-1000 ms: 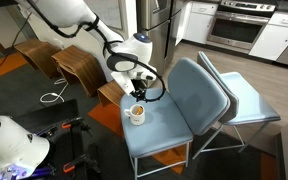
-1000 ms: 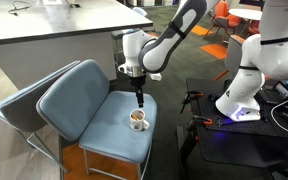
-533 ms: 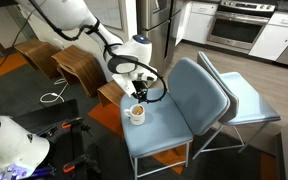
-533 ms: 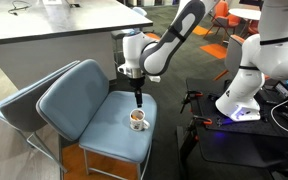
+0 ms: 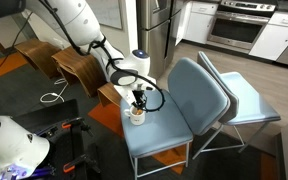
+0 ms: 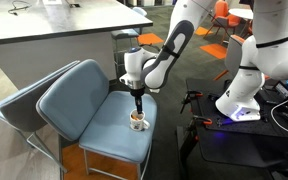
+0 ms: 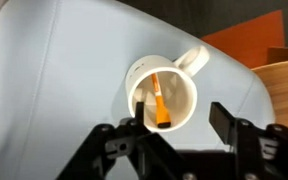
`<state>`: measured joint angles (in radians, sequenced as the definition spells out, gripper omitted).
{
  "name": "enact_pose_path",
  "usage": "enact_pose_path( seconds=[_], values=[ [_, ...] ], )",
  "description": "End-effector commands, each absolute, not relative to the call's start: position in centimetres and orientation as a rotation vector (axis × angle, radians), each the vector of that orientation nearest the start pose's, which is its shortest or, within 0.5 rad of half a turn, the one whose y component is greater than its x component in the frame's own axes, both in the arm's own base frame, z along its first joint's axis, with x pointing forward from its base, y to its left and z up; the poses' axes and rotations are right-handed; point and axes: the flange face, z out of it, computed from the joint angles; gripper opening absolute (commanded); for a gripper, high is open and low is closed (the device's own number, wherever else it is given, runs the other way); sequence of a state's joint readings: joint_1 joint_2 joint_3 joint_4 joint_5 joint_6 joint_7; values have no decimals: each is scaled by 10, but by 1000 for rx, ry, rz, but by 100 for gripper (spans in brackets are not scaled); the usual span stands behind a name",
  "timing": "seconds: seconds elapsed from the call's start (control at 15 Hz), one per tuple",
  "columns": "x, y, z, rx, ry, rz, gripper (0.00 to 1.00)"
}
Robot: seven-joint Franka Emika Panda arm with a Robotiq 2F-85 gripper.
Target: Pick the marker from the chair and put it on the chair
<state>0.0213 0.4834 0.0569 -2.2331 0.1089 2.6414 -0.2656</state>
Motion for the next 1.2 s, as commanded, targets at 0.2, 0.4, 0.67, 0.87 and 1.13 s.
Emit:
enact_pose_path(
  seconds=[0.2,0.4,0.67,0.87,1.13],
  values=[
    [550,45,121,-3027,-356,86,75],
    [556,46,105,-3022,-344,109,66],
    [560,45,90,-3034,-326,129,50],
    [563,44,82,-3031,-341,127,48],
    [567,42,70,-3037,-353,128,51]
  ],
)
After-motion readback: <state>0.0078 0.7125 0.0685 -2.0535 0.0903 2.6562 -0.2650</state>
